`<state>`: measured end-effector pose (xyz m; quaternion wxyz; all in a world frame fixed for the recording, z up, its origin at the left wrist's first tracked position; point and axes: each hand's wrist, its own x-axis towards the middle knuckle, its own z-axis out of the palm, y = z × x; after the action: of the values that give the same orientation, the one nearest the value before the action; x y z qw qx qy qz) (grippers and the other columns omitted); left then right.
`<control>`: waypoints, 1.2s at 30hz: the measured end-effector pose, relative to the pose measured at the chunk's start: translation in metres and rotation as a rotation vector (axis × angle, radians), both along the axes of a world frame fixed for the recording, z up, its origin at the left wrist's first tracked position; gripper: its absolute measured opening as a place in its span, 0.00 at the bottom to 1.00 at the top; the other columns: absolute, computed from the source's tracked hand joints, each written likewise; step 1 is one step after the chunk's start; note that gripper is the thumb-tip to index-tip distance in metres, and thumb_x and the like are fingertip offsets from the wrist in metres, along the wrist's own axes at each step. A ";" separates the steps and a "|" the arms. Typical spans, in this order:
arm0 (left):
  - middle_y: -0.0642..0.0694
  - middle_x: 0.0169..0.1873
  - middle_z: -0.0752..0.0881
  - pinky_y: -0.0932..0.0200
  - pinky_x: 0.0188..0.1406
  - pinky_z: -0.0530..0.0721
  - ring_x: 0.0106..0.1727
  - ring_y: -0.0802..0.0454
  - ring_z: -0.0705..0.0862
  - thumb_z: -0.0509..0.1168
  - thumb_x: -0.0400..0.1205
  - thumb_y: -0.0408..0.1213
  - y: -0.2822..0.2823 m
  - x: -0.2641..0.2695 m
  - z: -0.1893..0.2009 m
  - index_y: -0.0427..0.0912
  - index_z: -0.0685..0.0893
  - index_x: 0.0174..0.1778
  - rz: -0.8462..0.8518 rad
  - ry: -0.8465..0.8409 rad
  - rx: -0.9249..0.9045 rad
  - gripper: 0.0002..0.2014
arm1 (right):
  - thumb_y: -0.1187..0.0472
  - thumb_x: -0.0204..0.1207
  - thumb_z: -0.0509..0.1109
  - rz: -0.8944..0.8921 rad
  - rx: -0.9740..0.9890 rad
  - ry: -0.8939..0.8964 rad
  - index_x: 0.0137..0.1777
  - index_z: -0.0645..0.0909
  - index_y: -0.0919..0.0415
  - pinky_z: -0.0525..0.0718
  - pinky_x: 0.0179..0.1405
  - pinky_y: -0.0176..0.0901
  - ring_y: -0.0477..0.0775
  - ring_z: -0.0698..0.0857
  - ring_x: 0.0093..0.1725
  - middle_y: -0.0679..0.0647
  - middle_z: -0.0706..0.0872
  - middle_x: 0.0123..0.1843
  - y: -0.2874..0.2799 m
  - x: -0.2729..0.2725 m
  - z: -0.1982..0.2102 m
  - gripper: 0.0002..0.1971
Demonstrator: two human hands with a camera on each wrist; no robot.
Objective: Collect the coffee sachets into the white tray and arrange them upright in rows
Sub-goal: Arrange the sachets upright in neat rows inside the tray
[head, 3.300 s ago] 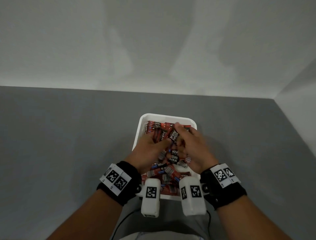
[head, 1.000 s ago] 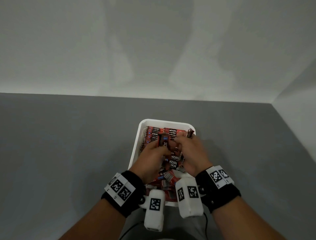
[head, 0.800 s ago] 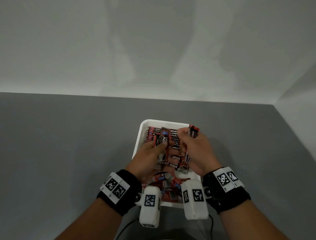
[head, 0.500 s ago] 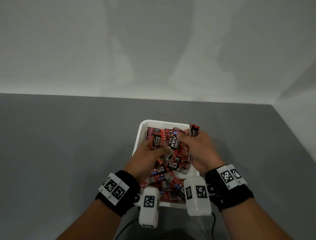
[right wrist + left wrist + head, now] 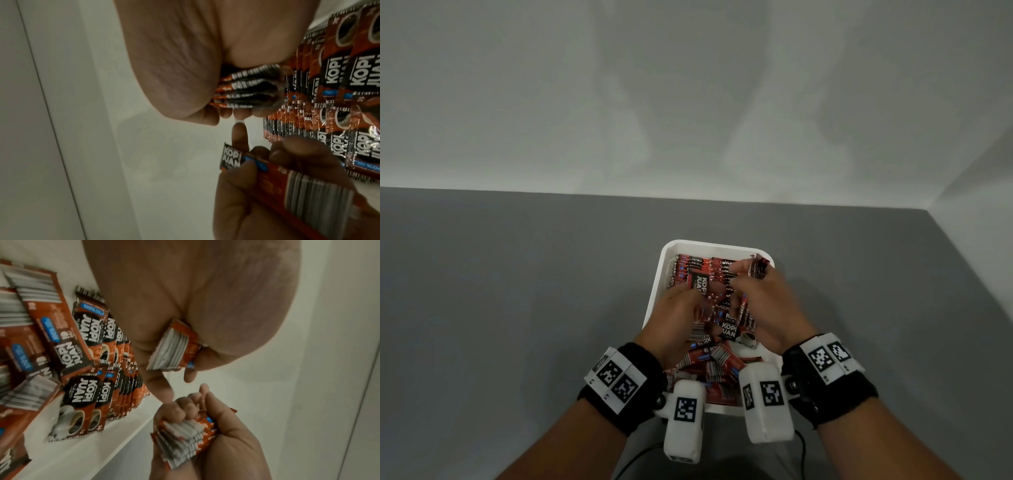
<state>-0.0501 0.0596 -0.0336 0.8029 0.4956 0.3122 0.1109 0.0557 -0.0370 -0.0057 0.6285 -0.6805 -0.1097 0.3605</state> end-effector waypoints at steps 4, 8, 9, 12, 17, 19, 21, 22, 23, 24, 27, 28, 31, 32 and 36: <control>0.26 0.52 0.88 0.29 0.57 0.88 0.53 0.26 0.89 0.69 0.80 0.25 0.000 0.002 -0.001 0.34 0.83 0.58 0.027 -0.029 0.218 0.11 | 0.64 0.85 0.68 0.106 0.040 0.030 0.54 0.87 0.61 0.87 0.35 0.46 0.53 0.87 0.34 0.63 0.89 0.47 -0.004 0.000 -0.001 0.07; 0.23 0.46 0.84 0.23 0.53 0.86 0.46 0.25 0.87 0.74 0.74 0.34 -0.008 0.006 -0.001 0.34 0.81 0.48 0.035 -0.031 0.379 0.12 | 0.55 0.84 0.70 0.118 0.090 0.168 0.64 0.87 0.59 0.85 0.66 0.69 0.64 0.91 0.61 0.63 0.92 0.59 0.001 -0.009 -0.007 0.14; 0.25 0.44 0.85 0.27 0.52 0.87 0.46 0.25 0.86 0.72 0.75 0.33 -0.011 0.006 -0.002 0.36 0.82 0.47 0.022 -0.042 0.386 0.08 | 0.52 0.84 0.70 0.100 0.101 0.187 0.64 0.88 0.59 0.84 0.68 0.69 0.64 0.91 0.62 0.63 0.92 0.60 0.002 -0.012 -0.008 0.14; 0.38 0.37 0.84 0.46 0.39 0.83 0.38 0.41 0.82 0.65 0.74 0.30 -0.018 0.007 0.001 0.41 0.81 0.42 -0.013 -0.061 0.274 0.04 | 0.43 0.85 0.66 0.073 0.096 0.235 0.62 0.89 0.60 0.86 0.65 0.57 0.60 0.91 0.60 0.62 0.92 0.59 0.005 -0.014 -0.007 0.22; 0.53 0.39 0.82 0.63 0.41 0.80 0.38 0.64 0.82 0.64 0.83 0.29 -0.020 0.010 0.007 0.45 0.74 0.49 -0.174 -0.033 0.419 0.08 | 0.32 0.82 0.61 0.064 0.172 0.440 0.66 0.88 0.61 0.84 0.70 0.56 0.59 0.89 0.65 0.62 0.90 0.65 0.006 -0.013 -0.005 0.33; 0.55 0.40 0.81 0.69 0.39 0.79 0.36 0.71 0.80 0.62 0.86 0.27 -0.018 0.013 0.008 0.47 0.72 0.50 -0.197 -0.037 0.497 0.09 | 0.31 0.82 0.61 0.060 0.201 0.497 0.69 0.87 0.62 0.81 0.74 0.58 0.60 0.88 0.67 0.62 0.89 0.67 0.007 -0.011 -0.006 0.36; 0.55 0.41 0.80 0.70 0.39 0.79 0.37 0.72 0.80 0.62 0.87 0.28 -0.017 0.013 0.008 0.47 0.72 0.52 -0.200 -0.043 0.534 0.09 | 0.34 0.83 0.62 0.055 0.218 0.518 0.67 0.87 0.65 0.83 0.71 0.57 0.60 0.89 0.65 0.62 0.89 0.65 0.007 -0.011 -0.007 0.34; 0.55 0.43 0.81 0.70 0.41 0.80 0.39 0.71 0.81 0.62 0.88 0.29 -0.016 0.013 0.007 0.48 0.73 0.53 -0.200 -0.043 0.541 0.08 | 0.37 0.84 0.63 0.050 0.215 0.507 0.64 0.87 0.65 0.85 0.68 0.55 0.59 0.90 0.62 0.62 0.90 0.61 0.006 -0.010 -0.008 0.30; 0.54 0.45 0.83 0.68 0.44 0.81 0.42 0.70 0.82 0.62 0.88 0.30 -0.016 0.012 0.006 0.48 0.74 0.55 -0.195 -0.047 0.543 0.07 | 0.42 0.86 0.63 0.045 0.209 0.484 0.62 0.87 0.66 0.86 0.64 0.55 0.59 0.91 0.59 0.63 0.91 0.59 0.005 -0.010 -0.008 0.26; 0.54 0.47 0.85 0.66 0.49 0.83 0.47 0.69 0.85 0.63 0.88 0.31 -0.016 0.011 0.004 0.48 0.75 0.58 -0.188 -0.058 0.537 0.08 | 0.45 0.87 0.64 0.029 0.197 0.451 0.63 0.87 0.67 0.87 0.61 0.54 0.59 0.91 0.59 0.63 0.91 0.58 0.005 -0.010 -0.008 0.24; 0.53 0.49 0.89 0.59 0.53 0.86 0.52 0.59 0.88 0.64 0.89 0.35 -0.018 0.007 0.001 0.46 0.80 0.61 -0.139 -0.101 0.437 0.06 | 0.49 0.89 0.62 0.007 0.167 0.371 0.63 0.85 0.66 0.89 0.55 0.52 0.58 0.92 0.56 0.63 0.92 0.56 0.004 -0.008 -0.009 0.21; 0.53 0.45 0.89 0.60 0.50 0.84 0.47 0.58 0.87 0.63 0.89 0.36 -0.019 0.006 0.001 0.43 0.82 0.59 -0.116 -0.103 0.389 0.05 | 0.49 0.90 0.61 -0.001 0.161 0.361 0.64 0.85 0.65 0.90 0.55 0.53 0.59 0.92 0.57 0.63 0.92 0.57 0.005 -0.007 -0.009 0.20; 0.51 0.31 0.83 0.60 0.37 0.79 0.32 0.57 0.79 0.59 0.90 0.31 -0.019 0.007 -0.002 0.37 0.82 0.50 -0.033 -0.089 0.284 0.07 | 0.51 0.90 0.61 -0.037 0.160 0.365 0.69 0.83 0.63 0.89 0.61 0.61 0.64 0.91 0.61 0.65 0.92 0.60 0.005 -0.008 -0.008 0.19; 0.49 0.29 0.81 0.60 0.35 0.77 0.30 0.56 0.76 0.58 0.90 0.29 -0.019 0.007 -0.002 0.37 0.82 0.48 -0.006 -0.085 0.261 0.09 | 0.52 0.90 0.60 -0.044 0.163 0.370 0.69 0.84 0.62 0.88 0.63 0.63 0.65 0.91 0.62 0.64 0.92 0.60 0.005 -0.010 -0.008 0.18; 0.37 0.37 0.86 0.52 0.37 0.83 0.34 0.48 0.83 0.58 0.87 0.25 -0.015 0.012 -0.003 0.35 0.83 0.46 0.124 -0.090 0.028 0.09 | 0.54 0.91 0.60 -0.069 0.186 0.409 0.67 0.85 0.63 0.92 0.45 0.55 0.65 0.92 0.57 0.66 0.92 0.59 0.006 -0.008 -0.008 0.18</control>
<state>-0.0383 0.0441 -0.0364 0.8006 0.4810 0.3044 0.1870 0.0480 -0.0308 -0.0136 0.7096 -0.5357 0.0106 0.4577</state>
